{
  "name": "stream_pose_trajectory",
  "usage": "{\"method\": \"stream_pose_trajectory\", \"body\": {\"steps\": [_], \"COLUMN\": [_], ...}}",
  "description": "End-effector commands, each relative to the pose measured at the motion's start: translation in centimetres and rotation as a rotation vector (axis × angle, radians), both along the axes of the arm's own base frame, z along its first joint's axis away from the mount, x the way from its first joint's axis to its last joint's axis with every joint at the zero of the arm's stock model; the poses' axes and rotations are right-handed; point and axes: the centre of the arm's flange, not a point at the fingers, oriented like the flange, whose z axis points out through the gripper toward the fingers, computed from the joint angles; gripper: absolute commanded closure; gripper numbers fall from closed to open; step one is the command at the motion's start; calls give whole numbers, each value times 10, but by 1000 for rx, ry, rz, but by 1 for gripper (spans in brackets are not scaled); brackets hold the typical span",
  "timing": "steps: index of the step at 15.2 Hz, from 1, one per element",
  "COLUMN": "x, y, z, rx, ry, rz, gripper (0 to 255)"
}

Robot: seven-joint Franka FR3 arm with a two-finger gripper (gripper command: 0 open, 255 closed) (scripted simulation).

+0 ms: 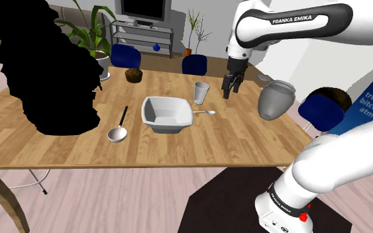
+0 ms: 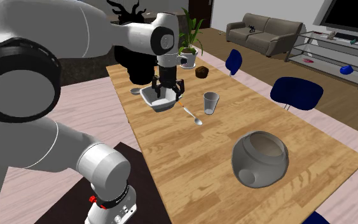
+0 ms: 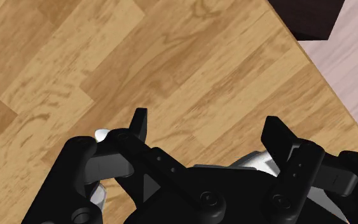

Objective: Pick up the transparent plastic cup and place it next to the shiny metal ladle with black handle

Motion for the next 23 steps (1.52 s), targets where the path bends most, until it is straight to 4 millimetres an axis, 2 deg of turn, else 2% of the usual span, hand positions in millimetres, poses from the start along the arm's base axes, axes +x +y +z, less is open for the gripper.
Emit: {"method": "stream_pose_trajectory", "body": {"steps": [1,21,22,23], "x": [26,254,262,262], "y": [-10,-65,-67,-68], "z": [-11,-100,-102,-107], "rx": [-12,-120,-124,-124], "ry": [-7,-59,-60,-60], "rz": [8,83,86,86], "gripper": [0,0,0,0]}}
